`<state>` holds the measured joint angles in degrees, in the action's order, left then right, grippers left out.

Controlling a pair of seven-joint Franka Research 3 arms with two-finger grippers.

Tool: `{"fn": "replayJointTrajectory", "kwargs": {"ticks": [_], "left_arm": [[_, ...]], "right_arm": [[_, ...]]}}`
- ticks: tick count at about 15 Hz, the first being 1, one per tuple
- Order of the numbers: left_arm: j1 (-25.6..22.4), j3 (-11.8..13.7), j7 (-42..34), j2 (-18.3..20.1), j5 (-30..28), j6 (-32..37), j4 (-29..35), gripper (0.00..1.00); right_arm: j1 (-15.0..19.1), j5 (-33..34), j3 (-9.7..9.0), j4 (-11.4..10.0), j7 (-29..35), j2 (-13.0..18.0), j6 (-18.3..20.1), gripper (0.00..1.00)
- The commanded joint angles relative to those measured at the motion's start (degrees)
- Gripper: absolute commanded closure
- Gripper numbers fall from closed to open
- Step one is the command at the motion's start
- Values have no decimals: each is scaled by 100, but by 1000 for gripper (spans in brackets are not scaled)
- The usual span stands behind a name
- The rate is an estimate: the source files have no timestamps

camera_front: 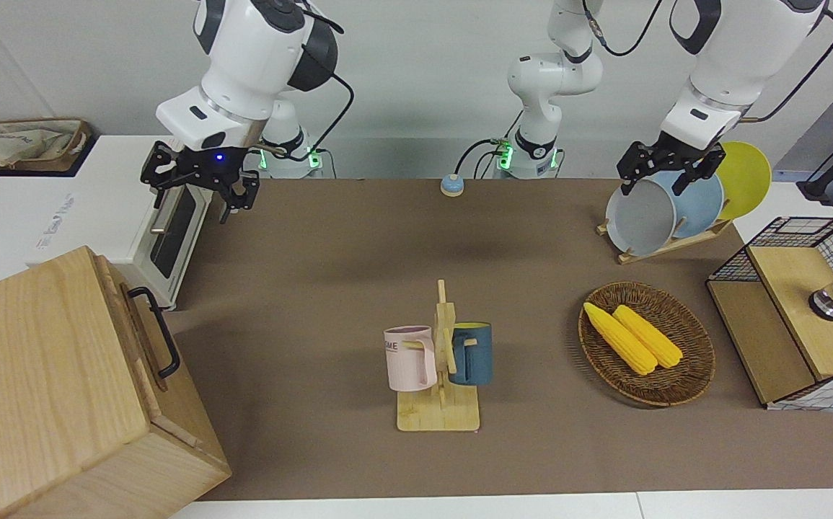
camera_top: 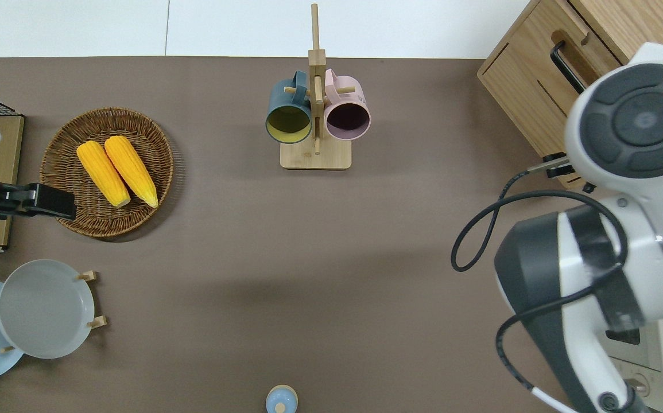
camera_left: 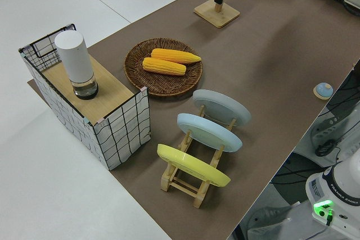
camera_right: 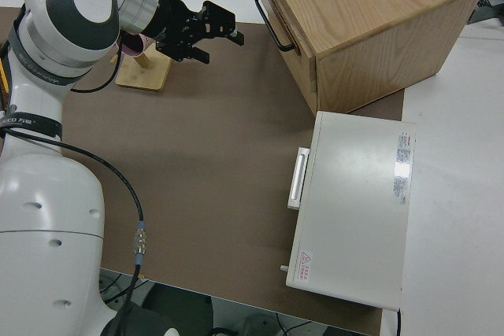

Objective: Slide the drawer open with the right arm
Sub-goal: 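Reach the right gripper up to the black drawer handle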

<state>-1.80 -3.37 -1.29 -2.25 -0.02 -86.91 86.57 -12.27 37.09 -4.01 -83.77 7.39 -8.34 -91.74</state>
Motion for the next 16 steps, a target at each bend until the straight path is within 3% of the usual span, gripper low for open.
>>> {"fn": "replayJointTrajectory", "kwargs": {"ticks": [1,8,16], "left_arm": [[-31,-40,-56,-65,98,113,-149,7],[-31,-40,-56,-65,98,113,-140,7],[-31,-40,-47,-65,98,113,-149,7]], "right_arm": [[-371,859,-4,19,465,-326,174,13],[-802,2309,-4,-139,1115,-949,147,13],[-935,4225,23,-631,1906,-1538,77,13]]}}
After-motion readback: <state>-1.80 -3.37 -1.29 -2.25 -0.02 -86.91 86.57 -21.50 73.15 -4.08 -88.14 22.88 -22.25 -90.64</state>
